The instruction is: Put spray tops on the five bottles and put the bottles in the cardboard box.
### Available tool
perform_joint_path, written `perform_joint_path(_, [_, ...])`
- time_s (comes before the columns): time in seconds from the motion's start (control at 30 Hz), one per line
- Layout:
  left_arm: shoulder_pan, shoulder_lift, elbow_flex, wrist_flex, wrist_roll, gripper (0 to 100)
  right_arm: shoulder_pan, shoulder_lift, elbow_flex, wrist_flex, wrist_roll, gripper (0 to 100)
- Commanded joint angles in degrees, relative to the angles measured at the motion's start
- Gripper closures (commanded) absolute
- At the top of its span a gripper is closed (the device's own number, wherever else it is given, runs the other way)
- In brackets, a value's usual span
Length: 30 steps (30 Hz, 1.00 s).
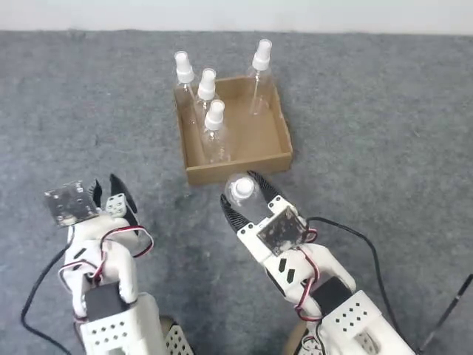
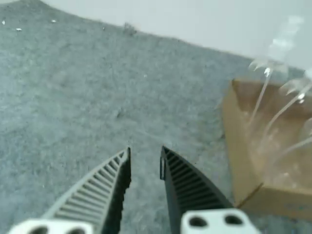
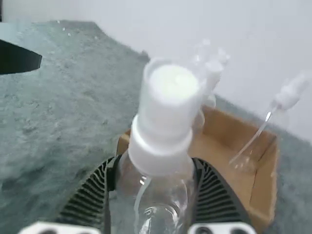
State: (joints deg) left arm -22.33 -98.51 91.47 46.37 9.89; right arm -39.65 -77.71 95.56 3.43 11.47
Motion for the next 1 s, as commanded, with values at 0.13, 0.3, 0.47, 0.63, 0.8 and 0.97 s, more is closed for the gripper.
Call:
perform_joint_path(0.13, [-0.79, -1.23, 3.03, -7.12, -4.31, 91, 2.95, -1.63, -8.44, 13.67, -3.34, 99.1])
perform_joint_path(0.3, [-0.79, -1.23, 3.3, -7.12, -4.57, 91, 4.09, -1.63, -9.67, 14.2, -3.34, 99.1])
perform_joint_path(0.47, [-1.23, -1.23, 3.3, -7.12, -4.75, 91, 4.35, -1.1, -12.4, 14.29, -3.34, 99.1])
perform_joint_path(0.63, [-1.23, -1.23, 3.3, -7.03, -4.75, 91, 5.93, -0.92, -18.2, 17.54, -3.34, 99.2])
perform_joint_path(0.8, [-1.23, -1.23, 3.3, -7.03, -4.75, 91, 5.93, -0.92, -26.9, 24.4, -3.34, 99.2])
perform_joint_path(0.97, [-1.23, -1.23, 3.3, -7.03, -4.84, 91, 5.85, -0.75, -30.59, 25.01, -3.08, 99.2])
